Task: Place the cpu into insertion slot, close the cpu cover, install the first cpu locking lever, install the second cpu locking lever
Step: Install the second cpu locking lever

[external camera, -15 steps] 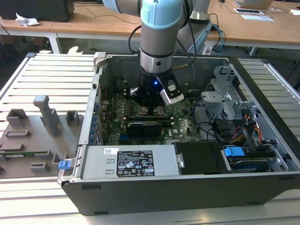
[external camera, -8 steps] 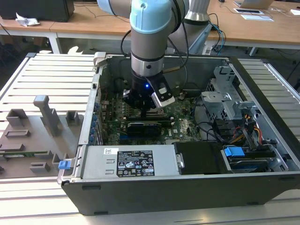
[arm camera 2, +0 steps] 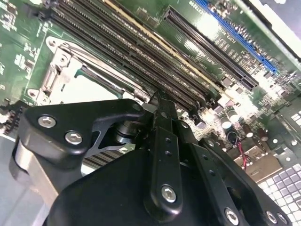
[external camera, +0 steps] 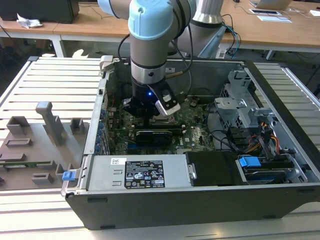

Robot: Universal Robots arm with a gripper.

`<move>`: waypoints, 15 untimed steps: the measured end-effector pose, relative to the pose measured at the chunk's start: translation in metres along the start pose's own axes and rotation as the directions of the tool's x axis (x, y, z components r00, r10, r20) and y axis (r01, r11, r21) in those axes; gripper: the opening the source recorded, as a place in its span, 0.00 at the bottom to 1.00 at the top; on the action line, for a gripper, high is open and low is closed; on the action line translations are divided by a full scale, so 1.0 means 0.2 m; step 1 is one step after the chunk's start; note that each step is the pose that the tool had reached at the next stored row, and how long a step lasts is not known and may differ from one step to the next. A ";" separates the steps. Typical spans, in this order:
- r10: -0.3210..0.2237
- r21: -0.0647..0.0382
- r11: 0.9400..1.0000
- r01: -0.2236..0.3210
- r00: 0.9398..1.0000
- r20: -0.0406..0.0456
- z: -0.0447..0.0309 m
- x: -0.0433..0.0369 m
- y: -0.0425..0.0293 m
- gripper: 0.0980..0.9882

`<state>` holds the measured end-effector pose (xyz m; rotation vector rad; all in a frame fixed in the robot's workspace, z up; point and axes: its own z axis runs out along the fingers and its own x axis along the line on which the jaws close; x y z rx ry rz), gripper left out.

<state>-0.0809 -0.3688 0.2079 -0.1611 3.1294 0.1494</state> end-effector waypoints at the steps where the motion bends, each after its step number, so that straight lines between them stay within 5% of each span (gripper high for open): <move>1: -0.009 -0.004 1.000 0.009 1.000 0.000 0.002 0.005 0.000 0.01; 15: -0.066 -0.016 0.998 0.066 0.998 -0.004 0.040 -0.011 0.026 0.01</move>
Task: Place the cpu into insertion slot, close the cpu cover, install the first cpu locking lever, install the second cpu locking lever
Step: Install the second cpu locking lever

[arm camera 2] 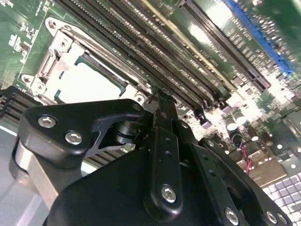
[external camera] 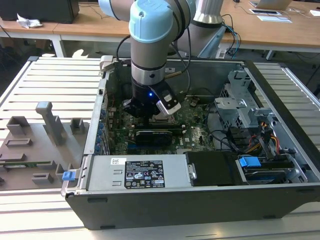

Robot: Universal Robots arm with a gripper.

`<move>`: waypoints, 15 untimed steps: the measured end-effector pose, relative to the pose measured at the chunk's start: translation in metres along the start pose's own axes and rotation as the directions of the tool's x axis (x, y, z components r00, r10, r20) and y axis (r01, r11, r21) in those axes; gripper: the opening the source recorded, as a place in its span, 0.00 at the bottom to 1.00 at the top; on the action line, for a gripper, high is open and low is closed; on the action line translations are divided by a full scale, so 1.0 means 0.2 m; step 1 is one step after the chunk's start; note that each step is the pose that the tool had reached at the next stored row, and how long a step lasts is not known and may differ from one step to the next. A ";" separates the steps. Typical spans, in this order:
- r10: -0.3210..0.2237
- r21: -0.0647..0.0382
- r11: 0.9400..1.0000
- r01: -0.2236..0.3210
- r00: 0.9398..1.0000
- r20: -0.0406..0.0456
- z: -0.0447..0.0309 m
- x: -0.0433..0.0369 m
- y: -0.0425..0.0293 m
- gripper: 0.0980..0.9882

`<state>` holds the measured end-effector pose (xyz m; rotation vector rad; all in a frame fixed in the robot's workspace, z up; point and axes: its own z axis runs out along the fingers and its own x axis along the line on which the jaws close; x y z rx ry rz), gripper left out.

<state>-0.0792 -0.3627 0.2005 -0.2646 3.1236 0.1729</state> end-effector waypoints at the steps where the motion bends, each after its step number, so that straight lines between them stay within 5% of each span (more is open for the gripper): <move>1: 0.000 0.000 1.000 0.000 1.000 0.000 0.000 -0.001 0.000 0.01; 7: -0.001 0.002 1.000 0.001 1.000 0.000 -0.079 -0.007 0.017 0.01; 10: 0.000 0.039 0.999 0.000 1.000 -0.009 -0.076 -0.033 0.040 0.01; 15: 0.002 0.070 0.998 0.000 1.000 -0.029 -0.071 -0.102 0.076 0.01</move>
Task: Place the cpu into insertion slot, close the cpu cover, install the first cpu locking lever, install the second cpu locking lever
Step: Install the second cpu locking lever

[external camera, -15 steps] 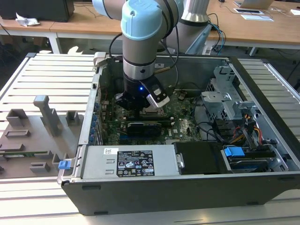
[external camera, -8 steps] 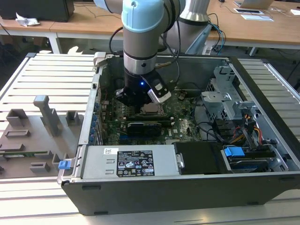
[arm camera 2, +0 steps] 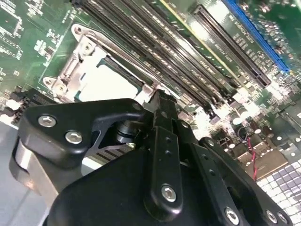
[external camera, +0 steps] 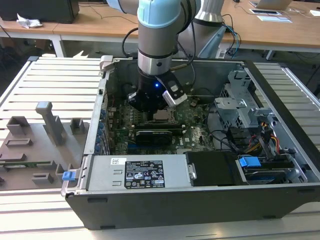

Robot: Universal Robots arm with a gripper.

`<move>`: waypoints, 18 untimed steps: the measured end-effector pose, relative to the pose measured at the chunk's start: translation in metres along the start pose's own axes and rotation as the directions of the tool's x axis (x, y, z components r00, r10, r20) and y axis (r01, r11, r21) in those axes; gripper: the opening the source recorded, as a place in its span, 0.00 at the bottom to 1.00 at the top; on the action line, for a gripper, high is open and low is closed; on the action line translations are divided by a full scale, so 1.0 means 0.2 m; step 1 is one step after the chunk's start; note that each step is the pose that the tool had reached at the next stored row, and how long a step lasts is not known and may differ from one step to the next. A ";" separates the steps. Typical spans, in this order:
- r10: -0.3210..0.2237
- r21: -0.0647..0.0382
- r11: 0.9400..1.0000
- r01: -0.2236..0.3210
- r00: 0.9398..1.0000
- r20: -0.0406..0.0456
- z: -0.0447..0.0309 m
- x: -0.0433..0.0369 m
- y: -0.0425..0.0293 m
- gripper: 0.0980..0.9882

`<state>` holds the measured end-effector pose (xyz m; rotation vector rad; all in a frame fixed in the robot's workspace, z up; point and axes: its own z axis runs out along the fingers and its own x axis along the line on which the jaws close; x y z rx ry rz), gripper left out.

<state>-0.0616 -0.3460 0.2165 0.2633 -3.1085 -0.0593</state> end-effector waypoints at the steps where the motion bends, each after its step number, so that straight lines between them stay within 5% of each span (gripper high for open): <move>1: 0.000 0.003 1.000 0.000 1.000 -0.006 0.001 -0.025 0.011 0.01; 8: 0.002 0.004 1.000 -0.002 0.999 -0.047 -0.002 -0.270 0.042 0.01; 11: 0.002 0.010 1.000 -0.002 0.999 -0.048 -0.021 -0.271 0.048 0.01; 18: 0.003 0.013 1.000 -0.002 0.999 -0.048 -0.163 -0.268 0.056 0.01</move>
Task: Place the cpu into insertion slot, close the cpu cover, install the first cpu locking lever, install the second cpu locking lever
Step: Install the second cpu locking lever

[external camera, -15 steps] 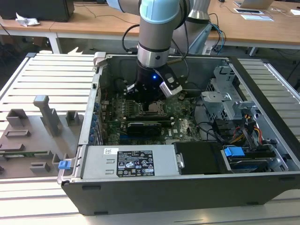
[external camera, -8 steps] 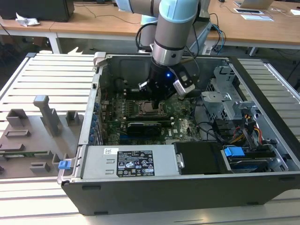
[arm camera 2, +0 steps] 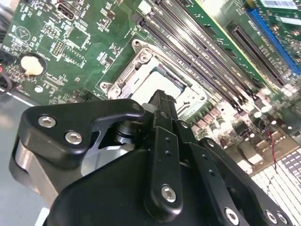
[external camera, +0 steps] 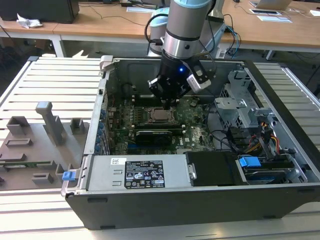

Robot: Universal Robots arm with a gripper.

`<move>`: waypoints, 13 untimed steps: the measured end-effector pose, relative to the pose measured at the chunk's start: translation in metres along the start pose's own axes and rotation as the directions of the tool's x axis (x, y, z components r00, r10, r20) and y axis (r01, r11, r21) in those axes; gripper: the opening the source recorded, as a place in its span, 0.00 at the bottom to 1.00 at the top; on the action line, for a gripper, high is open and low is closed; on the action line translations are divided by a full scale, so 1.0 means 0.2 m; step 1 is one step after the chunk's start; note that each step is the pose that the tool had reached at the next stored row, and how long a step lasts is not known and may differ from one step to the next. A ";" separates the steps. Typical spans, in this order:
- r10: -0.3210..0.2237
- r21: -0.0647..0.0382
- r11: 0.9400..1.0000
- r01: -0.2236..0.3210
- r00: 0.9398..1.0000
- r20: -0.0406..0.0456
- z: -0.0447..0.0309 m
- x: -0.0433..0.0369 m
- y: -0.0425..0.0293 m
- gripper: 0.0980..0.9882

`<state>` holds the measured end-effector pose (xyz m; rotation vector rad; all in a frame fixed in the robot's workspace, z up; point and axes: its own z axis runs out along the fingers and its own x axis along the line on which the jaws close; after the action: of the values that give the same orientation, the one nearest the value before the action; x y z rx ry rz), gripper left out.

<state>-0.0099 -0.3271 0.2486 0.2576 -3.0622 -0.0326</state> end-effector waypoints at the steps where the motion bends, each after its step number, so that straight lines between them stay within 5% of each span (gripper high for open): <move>1: 0.000 0.000 1.000 0.000 1.000 0.000 -0.014 0.001 0.001 0.01; 8: 0.000 0.003 1.000 0.000 1.000 -0.001 -0.103 0.007 0.004 0.01; 13: 0.000 0.003 1.000 0.000 1.000 -0.001 -0.105 0.007 0.004 0.01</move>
<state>-0.0099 -0.3269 0.2696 0.2573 -3.0620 -0.0281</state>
